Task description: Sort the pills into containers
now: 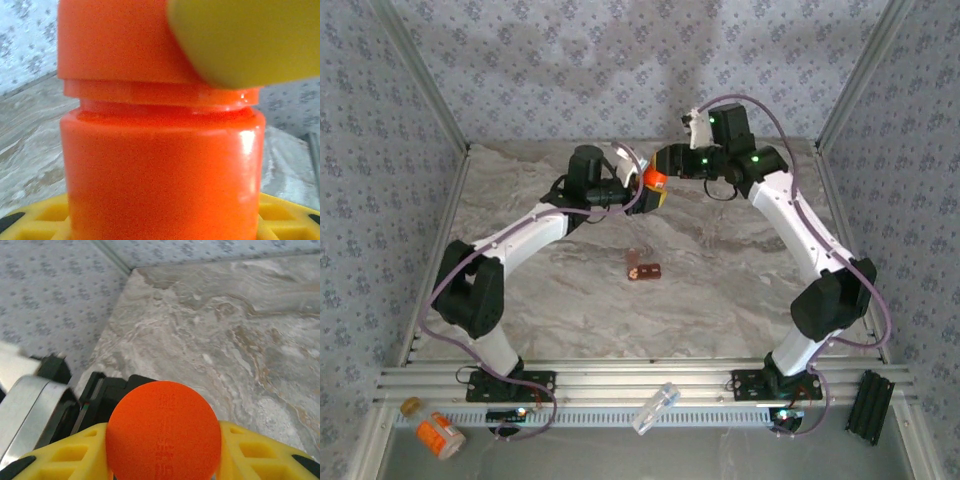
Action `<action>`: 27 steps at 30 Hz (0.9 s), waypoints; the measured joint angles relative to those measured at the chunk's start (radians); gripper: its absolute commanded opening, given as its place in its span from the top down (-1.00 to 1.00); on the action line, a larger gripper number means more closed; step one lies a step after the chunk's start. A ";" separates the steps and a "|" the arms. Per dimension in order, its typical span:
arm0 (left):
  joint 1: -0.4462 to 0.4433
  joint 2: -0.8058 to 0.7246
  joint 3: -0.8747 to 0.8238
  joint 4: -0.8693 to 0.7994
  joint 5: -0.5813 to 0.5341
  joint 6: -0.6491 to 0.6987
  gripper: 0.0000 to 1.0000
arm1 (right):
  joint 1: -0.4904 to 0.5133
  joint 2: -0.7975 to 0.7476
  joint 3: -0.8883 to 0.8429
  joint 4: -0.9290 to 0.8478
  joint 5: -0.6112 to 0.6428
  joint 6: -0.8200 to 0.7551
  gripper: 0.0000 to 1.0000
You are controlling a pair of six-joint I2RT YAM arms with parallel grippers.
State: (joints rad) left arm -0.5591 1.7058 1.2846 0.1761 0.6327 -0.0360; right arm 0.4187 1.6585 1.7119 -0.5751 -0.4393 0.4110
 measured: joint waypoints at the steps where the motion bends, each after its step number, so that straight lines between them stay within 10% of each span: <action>1: -0.008 0.000 -0.008 0.001 -0.034 0.006 1.00 | 0.009 0.000 -0.009 0.007 0.030 0.027 0.11; 12: -0.034 -0.006 -0.050 0.079 -0.182 0.017 1.00 | 0.055 -0.001 -0.024 0.045 0.181 0.135 0.01; 27: -0.043 -0.023 -0.051 0.201 -0.119 0.008 1.00 | -0.096 -0.138 -0.080 0.105 -0.004 0.146 -0.79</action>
State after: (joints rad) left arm -0.6018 1.6829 1.2335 0.3775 0.5133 -0.0280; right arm 0.3229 1.5208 1.6321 -0.4706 -0.4431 0.5568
